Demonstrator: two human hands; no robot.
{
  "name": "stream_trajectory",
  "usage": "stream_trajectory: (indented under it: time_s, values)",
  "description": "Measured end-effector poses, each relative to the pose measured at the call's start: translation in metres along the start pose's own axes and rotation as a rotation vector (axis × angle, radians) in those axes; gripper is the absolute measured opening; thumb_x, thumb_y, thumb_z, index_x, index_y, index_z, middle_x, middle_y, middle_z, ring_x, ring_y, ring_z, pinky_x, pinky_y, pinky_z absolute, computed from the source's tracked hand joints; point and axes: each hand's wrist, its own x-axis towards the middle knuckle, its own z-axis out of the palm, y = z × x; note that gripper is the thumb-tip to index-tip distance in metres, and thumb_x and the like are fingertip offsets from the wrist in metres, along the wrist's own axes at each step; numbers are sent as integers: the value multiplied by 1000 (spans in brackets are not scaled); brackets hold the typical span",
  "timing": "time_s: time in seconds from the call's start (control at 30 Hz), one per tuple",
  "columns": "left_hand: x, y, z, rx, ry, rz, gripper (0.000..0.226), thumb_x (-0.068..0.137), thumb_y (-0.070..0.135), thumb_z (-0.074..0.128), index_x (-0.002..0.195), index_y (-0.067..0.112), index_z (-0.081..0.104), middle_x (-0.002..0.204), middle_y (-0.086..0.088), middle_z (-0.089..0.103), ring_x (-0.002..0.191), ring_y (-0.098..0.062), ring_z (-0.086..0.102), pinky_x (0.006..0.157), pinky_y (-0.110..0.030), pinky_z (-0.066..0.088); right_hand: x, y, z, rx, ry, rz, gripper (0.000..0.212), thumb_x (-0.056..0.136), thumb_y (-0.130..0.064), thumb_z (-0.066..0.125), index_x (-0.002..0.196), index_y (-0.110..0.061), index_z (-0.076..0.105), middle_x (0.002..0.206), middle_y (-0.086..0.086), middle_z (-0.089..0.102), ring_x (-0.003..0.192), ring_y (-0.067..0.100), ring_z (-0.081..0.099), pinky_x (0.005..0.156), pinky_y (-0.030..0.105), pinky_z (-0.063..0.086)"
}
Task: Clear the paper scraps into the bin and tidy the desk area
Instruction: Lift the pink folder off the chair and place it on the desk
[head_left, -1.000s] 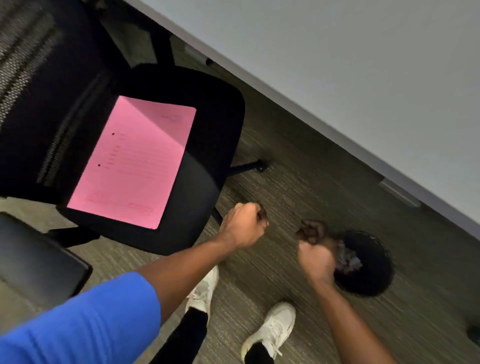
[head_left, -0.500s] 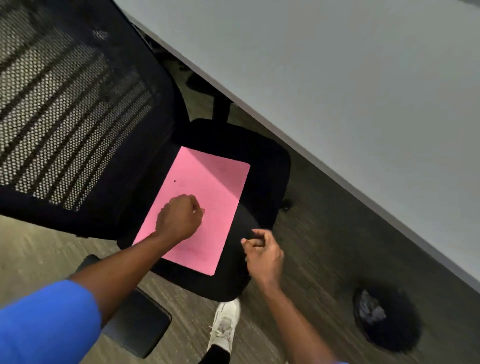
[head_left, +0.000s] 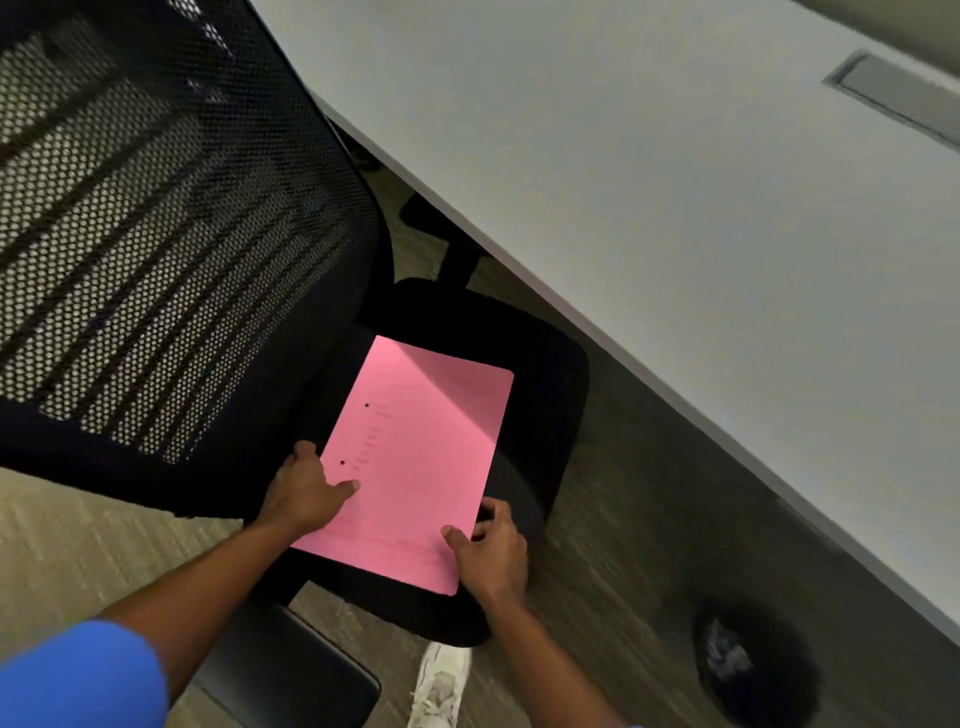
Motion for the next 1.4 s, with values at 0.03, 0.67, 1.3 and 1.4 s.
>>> stream_trajectory:
  time_s: [0.03,0.67,1.3,1.4]
  values:
    - [-2,0,-3,-11,-5,-5,75,88,32,82,144,2,43,138,-20,62,124,-41,63,96,-46,56,-1,-1,-1,11,-5,6,56,82,-41,82,128,-30,53,91,-11,69,97,19,71,80,38,55]
    - [-148,17,-80,-397,-58,52,34,92,12,78,122,17,63,102,6,72,91,-15,73,68,-31,60,-87,-43,-133,18,-94,-167,69,89,-13,81,150,-23,49,120,-6,66,93,5,65,60,16,53]
    - [-362,47,-61,-514,60,164,49,93,11,76,140,19,62,116,5,76,103,-15,74,91,-48,64,-212,-3,-305,31,-136,-401,74,79,-34,88,143,-39,51,127,-18,66,108,12,70,94,42,63]
    - [-375,60,-59,-519,68,189,49,94,14,75,141,22,60,118,6,76,105,-14,74,92,-47,65,-218,-5,-325,58,-133,-435,75,80,-33,89,145,-34,52,126,-18,69,109,10,72,93,43,64]
